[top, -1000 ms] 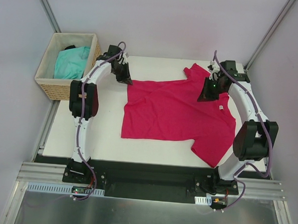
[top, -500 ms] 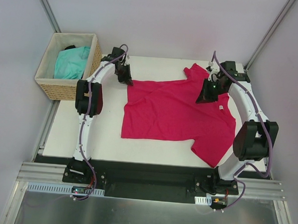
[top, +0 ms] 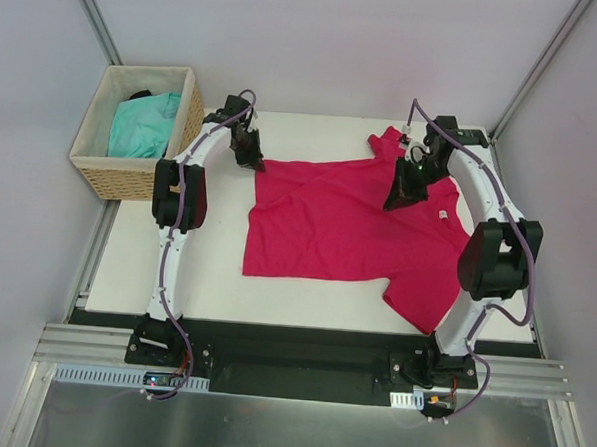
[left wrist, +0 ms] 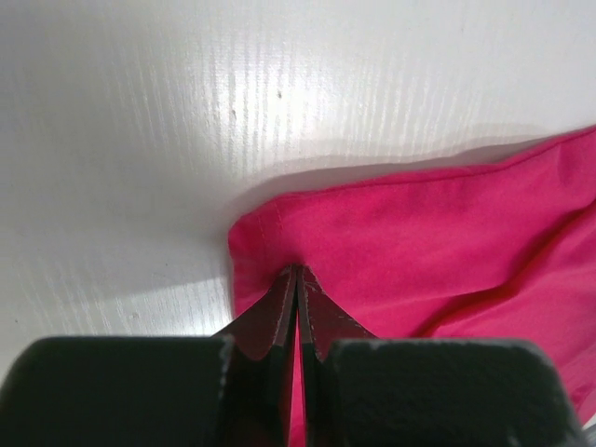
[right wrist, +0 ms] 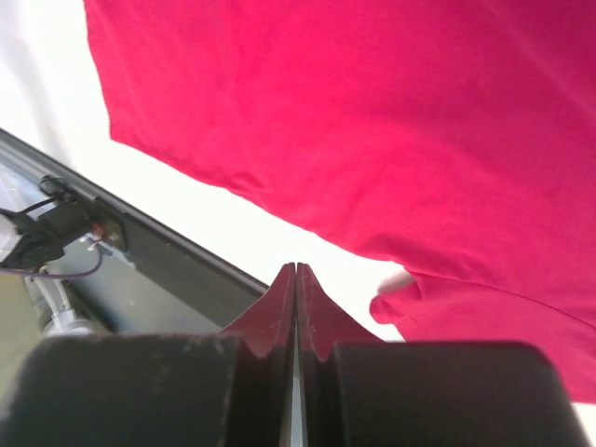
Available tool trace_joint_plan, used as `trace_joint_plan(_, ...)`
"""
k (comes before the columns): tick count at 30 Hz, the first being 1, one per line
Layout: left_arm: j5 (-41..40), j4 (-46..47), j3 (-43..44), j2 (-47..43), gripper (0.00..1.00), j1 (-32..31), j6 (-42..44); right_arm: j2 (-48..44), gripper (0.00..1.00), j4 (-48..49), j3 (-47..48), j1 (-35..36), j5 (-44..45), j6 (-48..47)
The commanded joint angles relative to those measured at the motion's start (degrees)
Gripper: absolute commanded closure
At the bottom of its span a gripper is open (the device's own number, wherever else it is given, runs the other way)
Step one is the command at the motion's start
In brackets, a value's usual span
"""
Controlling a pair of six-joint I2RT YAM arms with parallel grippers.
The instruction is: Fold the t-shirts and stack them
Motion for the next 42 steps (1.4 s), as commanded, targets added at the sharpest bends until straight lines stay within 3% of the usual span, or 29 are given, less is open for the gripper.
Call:
trace_joint_plan(1,-1.1,-1.0,2.4,1.1,1.00,0.0,-0.7,4.9,0.99,-3.4,4.5,1.5,-4.7,1.2)
trace_joint_plan(9,-1.2,-1.1,3.7,1.5,1.00,0.4,-1.4,8.0,0.99,-0.3,2.4,8.0,2.2,-0.2)
trace_joint_plan(18,-0.7,-1.0,3.9,1.0,1.00,0.7,-2.9,4.6,0.99,13.5,-13.4,11.9,17.5,-0.6)
trace_joint_plan(26,0.2,-1.0,3.4,0.8,1.00,0.8,-4.0,6.2,0.99,26.0,-20.7,11.7,14.8,-0.5)
trace_joint_plan(37,1.4,-1.8,3.7,0.4,1.00,0.9,-4.3,10.8,0.99,27.3,-19.6,12.5,14.8,-0.5)
trace_joint_plan(40,1.0,-2.5,3.7,0.1,1.00,1.0,-4.1,13.6,0.99,22.2,-17.0,12.5,13.6,0.6)
trace_joint_plan(42,0.9,-3.1,3.8,-0.1,1.00,1.2,-4.1,20.3,0.99,10.5,-9.5,12.4,11.5,-0.1)
